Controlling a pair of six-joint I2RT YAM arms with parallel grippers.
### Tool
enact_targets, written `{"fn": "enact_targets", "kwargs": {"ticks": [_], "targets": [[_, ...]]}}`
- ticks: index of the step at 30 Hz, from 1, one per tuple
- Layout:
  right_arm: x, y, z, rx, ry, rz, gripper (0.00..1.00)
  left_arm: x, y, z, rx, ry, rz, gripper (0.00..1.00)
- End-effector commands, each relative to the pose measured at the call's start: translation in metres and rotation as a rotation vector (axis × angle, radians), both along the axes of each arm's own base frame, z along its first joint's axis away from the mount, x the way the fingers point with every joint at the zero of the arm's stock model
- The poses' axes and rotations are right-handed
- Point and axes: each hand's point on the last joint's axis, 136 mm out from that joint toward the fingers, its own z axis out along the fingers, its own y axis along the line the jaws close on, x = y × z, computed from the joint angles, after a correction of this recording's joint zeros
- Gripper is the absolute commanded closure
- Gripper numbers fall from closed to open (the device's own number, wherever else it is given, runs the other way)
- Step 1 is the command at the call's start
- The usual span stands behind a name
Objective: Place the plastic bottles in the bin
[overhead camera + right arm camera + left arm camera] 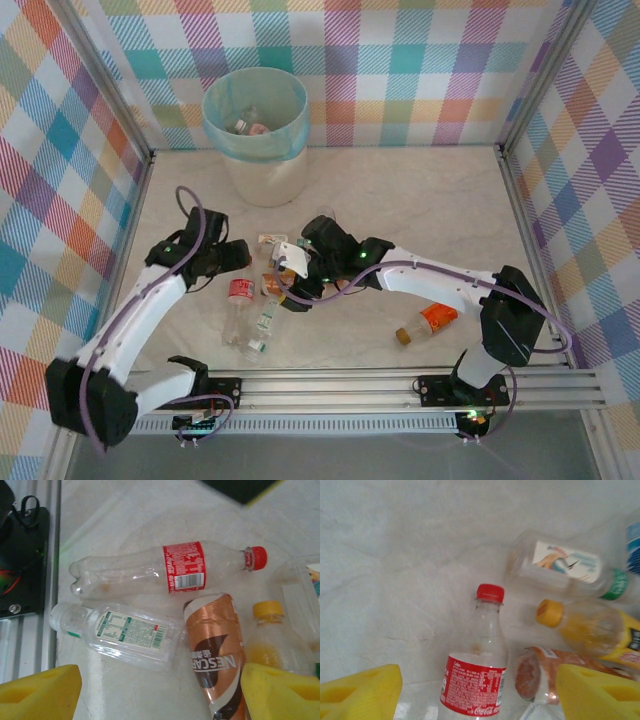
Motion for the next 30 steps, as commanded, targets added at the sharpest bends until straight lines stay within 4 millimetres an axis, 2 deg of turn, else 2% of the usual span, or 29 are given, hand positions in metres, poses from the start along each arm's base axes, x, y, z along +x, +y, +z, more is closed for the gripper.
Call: {"fn": "enact_targets", "kwargs": {"ticks": [1,7,13,20,30], "targets": [[0.007,0.001,0.021,0.041,-0.025,-0.045,0.16,0.016,-0.006,-0.018,-0.019,0.062,-0.012,0.24],[0.004,-0.011,0.015,0.023,-0.033,-0.061,0.16,0.033,-0.011,-0.053,0.015,0.232,-0.059,0.35],[0.004,-0.01,0.007,0.032,0.023,-0.11,0.16,0.046,-0.011,-0.074,0.041,0.291,-0.066,0.37],[0.009,0.002,0.004,0.067,0.064,-0.135,0.16,0.058,-0.014,-0.089,0.063,0.337,-0.097,0.43],[0.011,0.002,-0.002,0.04,0.062,-0.141,0.15,0.058,-0.016,-0.103,0.061,0.383,-0.115,0.49]]}}
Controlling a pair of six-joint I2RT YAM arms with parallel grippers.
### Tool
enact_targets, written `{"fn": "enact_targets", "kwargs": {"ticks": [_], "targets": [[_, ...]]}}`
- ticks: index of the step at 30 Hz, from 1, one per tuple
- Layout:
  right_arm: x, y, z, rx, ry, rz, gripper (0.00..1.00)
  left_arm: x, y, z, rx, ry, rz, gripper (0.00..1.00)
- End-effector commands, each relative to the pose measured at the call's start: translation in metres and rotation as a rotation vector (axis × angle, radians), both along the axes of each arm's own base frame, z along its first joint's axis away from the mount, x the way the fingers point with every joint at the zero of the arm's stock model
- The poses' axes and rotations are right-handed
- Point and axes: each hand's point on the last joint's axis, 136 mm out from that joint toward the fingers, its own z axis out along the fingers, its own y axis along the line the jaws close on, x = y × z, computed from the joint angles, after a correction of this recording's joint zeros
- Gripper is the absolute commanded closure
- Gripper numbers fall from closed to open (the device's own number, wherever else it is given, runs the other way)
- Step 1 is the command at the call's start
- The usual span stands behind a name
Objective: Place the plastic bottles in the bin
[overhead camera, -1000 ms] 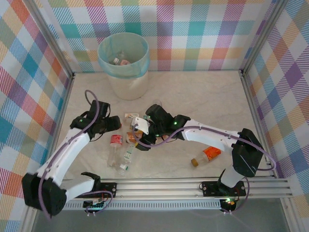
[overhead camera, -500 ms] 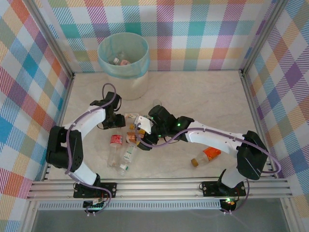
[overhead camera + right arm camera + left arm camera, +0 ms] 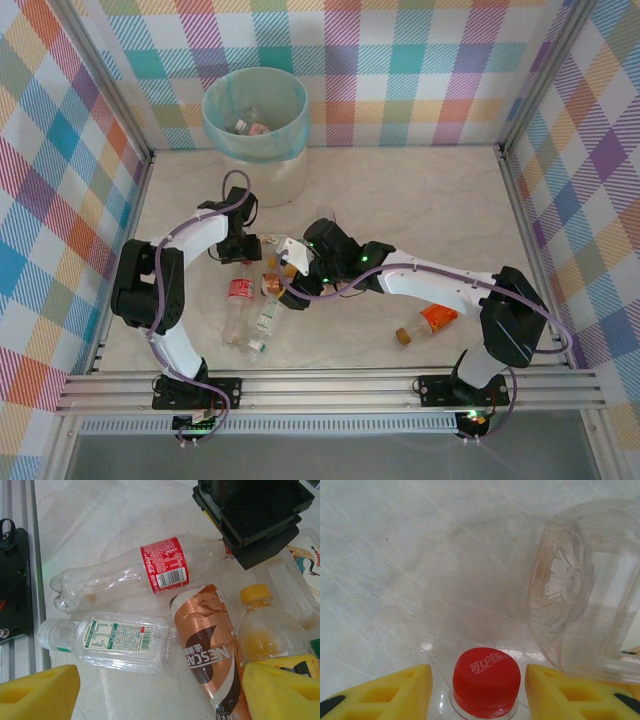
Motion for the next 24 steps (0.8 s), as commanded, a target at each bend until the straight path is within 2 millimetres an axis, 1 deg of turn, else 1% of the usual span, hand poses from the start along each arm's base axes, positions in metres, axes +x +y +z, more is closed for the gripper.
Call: {"fn": "enact_targets", "kwargs": {"ticks": [1,13,19,24], "targets": [[0.003,0.004,0.004,0.018,-0.002,-0.008,0.15,-0.001,0.001,0.001,-0.01,0.027,-0.009,0.49],[0.005,0.005,-0.001,0.01,0.002,-0.012,0.14,-0.006,0.003,-0.005,-0.001,0.056,-0.021,0.51],[0.004,0.006,-0.002,0.01,0.016,-0.016,0.14,-0.008,0.005,-0.01,0.007,0.06,-0.026,0.55],[0.003,0.004,-0.001,0.009,0.017,-0.019,0.14,-0.008,0.007,-0.007,0.015,0.046,-0.025,0.6]]}}
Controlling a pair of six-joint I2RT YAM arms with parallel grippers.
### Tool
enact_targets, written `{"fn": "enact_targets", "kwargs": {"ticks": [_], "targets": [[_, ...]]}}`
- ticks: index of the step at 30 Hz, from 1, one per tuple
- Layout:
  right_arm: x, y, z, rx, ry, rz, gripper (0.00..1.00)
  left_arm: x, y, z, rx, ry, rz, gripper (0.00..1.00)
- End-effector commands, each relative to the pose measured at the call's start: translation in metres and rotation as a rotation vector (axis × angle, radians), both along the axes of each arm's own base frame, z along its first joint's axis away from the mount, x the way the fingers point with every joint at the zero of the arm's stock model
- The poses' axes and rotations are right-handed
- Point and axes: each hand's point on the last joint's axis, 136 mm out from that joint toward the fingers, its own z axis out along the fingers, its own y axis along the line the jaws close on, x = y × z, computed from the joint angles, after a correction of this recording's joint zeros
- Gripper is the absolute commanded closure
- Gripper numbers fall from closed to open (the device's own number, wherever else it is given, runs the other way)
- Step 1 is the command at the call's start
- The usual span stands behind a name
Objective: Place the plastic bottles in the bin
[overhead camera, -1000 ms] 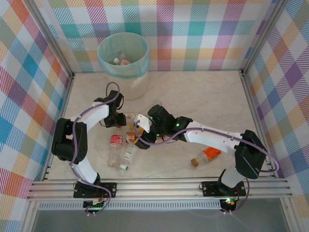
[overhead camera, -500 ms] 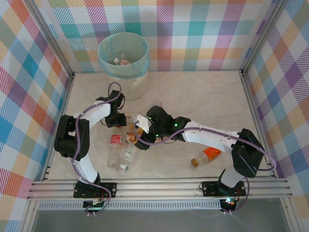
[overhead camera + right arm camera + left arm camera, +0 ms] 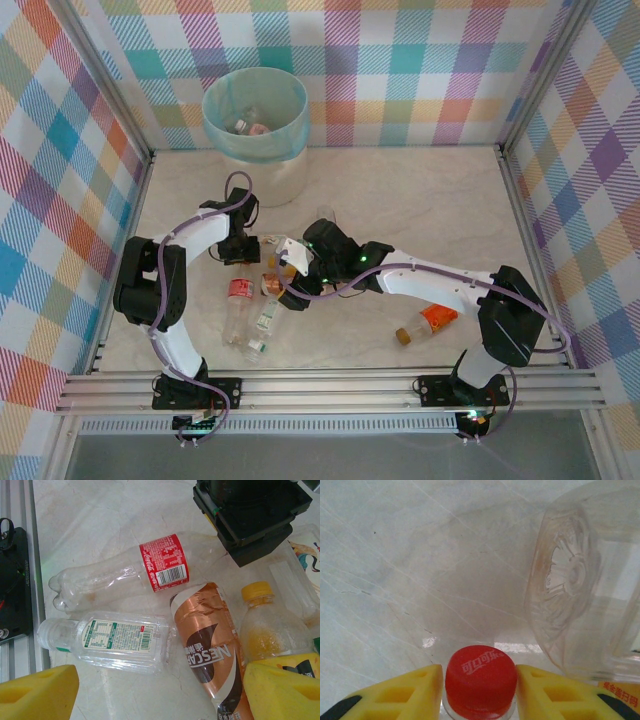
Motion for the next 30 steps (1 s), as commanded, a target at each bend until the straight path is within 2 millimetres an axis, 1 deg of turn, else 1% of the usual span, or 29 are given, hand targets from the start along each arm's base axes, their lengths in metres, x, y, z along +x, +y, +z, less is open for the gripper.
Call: {"fn": "enact_targets", "kwargs": {"ticks": [1,2,3,9,10,18,19,23,24,30], "targets": [[0.003,0.002,0.001,0.01,0.006,-0.016,0.14,-0.004,0.008,-0.001,0.016,0.009,0.001,0.61],[0.003,0.002,0.002,0.009,0.004,-0.016,0.14,-0.004,0.009,0.0,0.019,0.006,0.003,0.63],[0.003,0.001,0.002,0.008,0.003,-0.017,0.14,-0.003,0.01,0.002,0.02,0.0,0.005,0.66],[0.004,0.0,0.006,0.011,-0.013,-0.016,0.14,-0.002,0.018,0.013,0.037,-0.029,0.027,0.73],[0.004,0.0,0.007,0.013,-0.014,-0.016,0.14,-0.002,0.02,0.015,0.038,-0.036,0.029,0.77],[0.002,-0.002,0.011,0.018,-0.021,-0.015,0.14,-0.002,0.026,0.033,0.044,-0.079,0.04,0.81],[0.002,-0.002,0.013,0.02,-0.022,-0.015,0.14,-0.002,0.027,0.038,0.044,-0.091,0.043,0.82],[0.002,-0.003,0.02,0.034,-0.033,-0.014,0.14,0.0,0.032,0.059,0.053,-0.15,0.054,0.99],[0.002,-0.003,0.021,0.038,-0.035,-0.014,0.14,0.0,0.033,0.064,0.059,-0.165,0.058,1.0],[0.002,-0.003,0.039,0.07,-0.069,-0.009,0.15,-0.005,0.046,0.106,0.089,-0.286,0.097,1.0]]}}
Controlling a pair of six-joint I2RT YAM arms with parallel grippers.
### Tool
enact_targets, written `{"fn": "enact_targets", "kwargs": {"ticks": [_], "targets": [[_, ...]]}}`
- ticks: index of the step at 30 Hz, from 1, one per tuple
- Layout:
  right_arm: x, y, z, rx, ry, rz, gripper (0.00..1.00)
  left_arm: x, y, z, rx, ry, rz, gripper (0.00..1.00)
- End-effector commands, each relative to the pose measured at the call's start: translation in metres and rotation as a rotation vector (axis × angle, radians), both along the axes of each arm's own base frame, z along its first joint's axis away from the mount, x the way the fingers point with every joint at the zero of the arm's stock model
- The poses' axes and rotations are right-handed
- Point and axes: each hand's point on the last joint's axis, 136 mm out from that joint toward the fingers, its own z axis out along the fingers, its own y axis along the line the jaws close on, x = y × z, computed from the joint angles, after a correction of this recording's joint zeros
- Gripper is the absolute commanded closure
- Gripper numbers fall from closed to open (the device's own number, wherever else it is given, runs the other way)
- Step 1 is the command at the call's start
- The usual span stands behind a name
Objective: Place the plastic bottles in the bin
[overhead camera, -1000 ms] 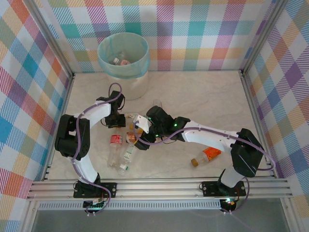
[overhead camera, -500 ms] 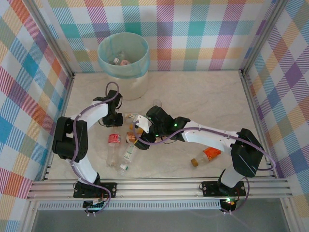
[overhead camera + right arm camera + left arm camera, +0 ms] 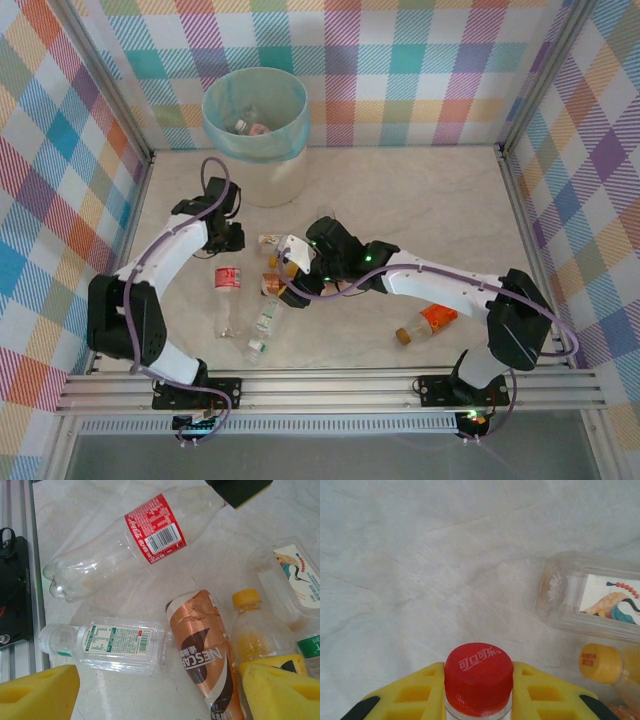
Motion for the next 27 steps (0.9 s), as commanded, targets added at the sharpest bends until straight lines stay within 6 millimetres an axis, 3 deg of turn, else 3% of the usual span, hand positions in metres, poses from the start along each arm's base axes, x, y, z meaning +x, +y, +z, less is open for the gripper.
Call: {"fn": "enact_targets", "kwargs": {"ticks": [1,10,15,21,27], "targets": [[0.0,0.001,0.026,0.049,-0.041,0.007,0.15,-0.009,0.019,0.03,0.042,-0.075,0.052,1.0],[0.002,0.005,0.06,0.122,-0.086,0.014,0.16,-0.028,0.041,0.12,0.073,-0.324,0.12,1.0],[0.005,0.01,0.103,0.218,-0.15,0.015,0.17,-0.039,0.038,0.179,0.021,-0.476,0.089,1.0],[0.015,0.015,0.16,0.301,-0.273,0.013,0.17,-0.048,0.021,0.271,-0.09,-0.758,-0.014,1.0],[0.049,0.013,0.219,0.392,-0.37,-0.067,0.19,-0.03,0.0,0.362,-0.196,-0.985,-0.089,1.0]]}}
